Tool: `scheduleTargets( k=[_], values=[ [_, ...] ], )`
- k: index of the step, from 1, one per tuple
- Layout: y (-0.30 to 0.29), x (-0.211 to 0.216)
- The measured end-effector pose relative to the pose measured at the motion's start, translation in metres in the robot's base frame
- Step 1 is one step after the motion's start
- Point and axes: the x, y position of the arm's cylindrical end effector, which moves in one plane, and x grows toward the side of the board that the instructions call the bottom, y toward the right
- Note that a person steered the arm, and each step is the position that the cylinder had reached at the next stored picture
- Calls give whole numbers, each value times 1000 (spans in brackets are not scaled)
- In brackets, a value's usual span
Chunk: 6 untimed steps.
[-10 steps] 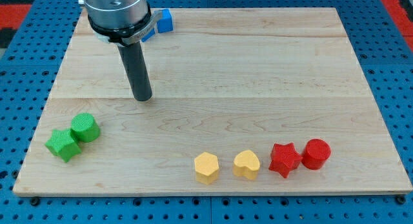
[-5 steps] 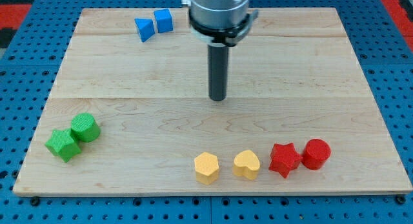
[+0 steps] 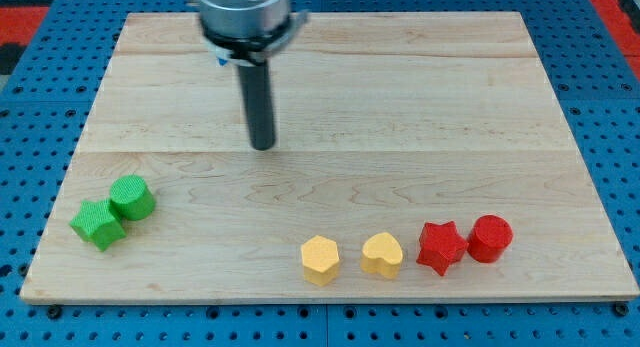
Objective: Move the blue blocks towards the left center of the board
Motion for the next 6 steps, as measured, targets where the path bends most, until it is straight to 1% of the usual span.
scheduleTargets(
  k=[1, 3, 4, 5, 6],
  values=[
    [-29, -14],
    [27, -121],
    [34, -177],
    [34, -211],
    [11, -225]
  ],
)
